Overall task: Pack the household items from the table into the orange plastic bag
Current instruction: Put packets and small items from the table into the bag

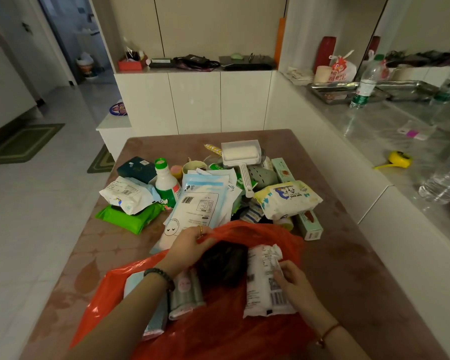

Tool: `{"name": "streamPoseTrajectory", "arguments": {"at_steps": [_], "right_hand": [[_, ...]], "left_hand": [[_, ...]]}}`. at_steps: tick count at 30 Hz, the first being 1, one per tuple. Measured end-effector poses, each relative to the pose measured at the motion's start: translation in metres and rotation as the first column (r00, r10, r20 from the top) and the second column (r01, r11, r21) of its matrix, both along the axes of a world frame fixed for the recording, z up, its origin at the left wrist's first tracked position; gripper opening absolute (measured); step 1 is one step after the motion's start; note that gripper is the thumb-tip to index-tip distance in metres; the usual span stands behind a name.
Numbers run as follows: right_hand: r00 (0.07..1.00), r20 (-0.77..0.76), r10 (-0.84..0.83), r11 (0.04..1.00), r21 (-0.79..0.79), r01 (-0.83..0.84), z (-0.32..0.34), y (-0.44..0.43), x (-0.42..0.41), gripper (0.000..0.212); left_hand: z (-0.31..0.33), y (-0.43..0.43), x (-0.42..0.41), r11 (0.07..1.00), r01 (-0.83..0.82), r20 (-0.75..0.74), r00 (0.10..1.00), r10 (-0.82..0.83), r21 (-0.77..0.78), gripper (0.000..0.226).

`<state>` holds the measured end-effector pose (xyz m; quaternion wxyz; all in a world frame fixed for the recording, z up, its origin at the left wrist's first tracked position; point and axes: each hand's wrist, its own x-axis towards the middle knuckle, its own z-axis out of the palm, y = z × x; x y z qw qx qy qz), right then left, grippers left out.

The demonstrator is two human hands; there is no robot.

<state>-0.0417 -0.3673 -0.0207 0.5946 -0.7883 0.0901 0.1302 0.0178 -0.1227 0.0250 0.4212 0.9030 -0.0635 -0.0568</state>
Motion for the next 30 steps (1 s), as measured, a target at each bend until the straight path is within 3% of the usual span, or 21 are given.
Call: {"name": "streamPoseTrajectory", "arguments": {"at_steps": [2,4,6,7,10,12,14,16,19,21,23,24,26,27,30], "right_hand": [[0.996,-0.03,0.082,0.996,-0.031,-0.083,0.002,-0.001,-0.002,0.013],[0.996,0.085,-0.028,0.976,-0.214,0.045,0.003,-0.008,-0.002,0.018],[0.953,0.261,-0.156,0.84,-0.472,0.267,0.003,-0.014,0.001,0.014],[0.951,0.262,-0.165,0.777,-0.56,0.289,0.002,-0.015,0.002,0.035],[0.988,0.039,-0.152,0.816,-0.559,0.148,0.004,-0.014,0.004,0.074],[0.996,-0.051,-0.075,0.805,-0.592,0.03,0.006,-0.019,0.004,0.065],[0.983,-0.161,0.089,0.689,-0.703,-0.178,0.013,-0.028,-0.002,0.041],[0.947,-0.241,0.211,0.581,-0.748,-0.32,0.014,-0.038,-0.013,0.038],[0.882,-0.292,0.369,0.585,-0.665,-0.464,0.025,-0.048,-0.032,0.051],[0.853,-0.303,0.425,0.583,-0.629,-0.514,0.044,-0.048,-0.039,0.031],[0.918,-0.168,0.359,0.666,-0.643,-0.378,0.064,-0.047,-0.034,0.006],[0.961,-0.031,0.275,0.755,-0.612,-0.236,0.072,-0.045,-0.028,0.005],[0.974,0.226,0.032,0.907,-0.417,0.067,0.086,-0.04,-0.007,0.006],[0.953,0.288,-0.091,0.935,-0.304,0.182,0.091,-0.036,0.007,0.011],[0.936,0.166,-0.31,0.94,-0.095,0.328,0.086,-0.025,0.059,0.05]], "left_hand": [[0.0,0.0,0.001,1.0,0.006,0.0,1.0,-0.006,-0.015,0.009],[-0.001,0.002,0.001,1.0,0.012,0.0,1.0,-0.012,-0.028,0.01],[-0.003,0.003,-0.002,1.0,0.02,0.008,1.0,-0.02,-0.023,0.008],[-0.004,0.003,-0.003,1.0,0.021,0.018,1.0,-0.021,-0.013,0.008],[-0.006,0.004,-0.006,1.0,0.015,0.033,0.999,-0.015,-0.019,0.01],[-0.004,0.005,-0.008,0.999,0.013,0.037,0.999,-0.011,-0.047,0.009],[-0.003,0.007,-0.011,0.997,0.017,0.054,0.998,-0.013,-0.074,0.014],[-0.003,0.01,-0.015,0.995,0.019,0.053,0.999,-0.014,-0.099,0.015],[-0.005,0.013,-0.022,0.995,0.031,0.06,0.998,-0.026,-0.099,0.013],[-0.006,0.015,-0.024,0.993,0.036,0.057,0.998,-0.029,-0.114,0.014],[-0.005,0.016,-0.024,0.989,0.021,0.06,0.998,-0.013,-0.146,0.016],[-0.004,0.016,-0.024,0.987,0.009,0.064,0.998,0.001,-0.16,0.018],[-0.001,0.014,-0.022,0.984,-0.015,0.069,0.997,0.028,-0.178,0.019],[0.001,0.012,-0.02,0.982,-0.029,0.073,0.996,0.043,-0.186,0.018],[0.009,0.002,-0.016,0.974,-0.051,0.099,0.992,0.075,-0.221,0.018]]}}
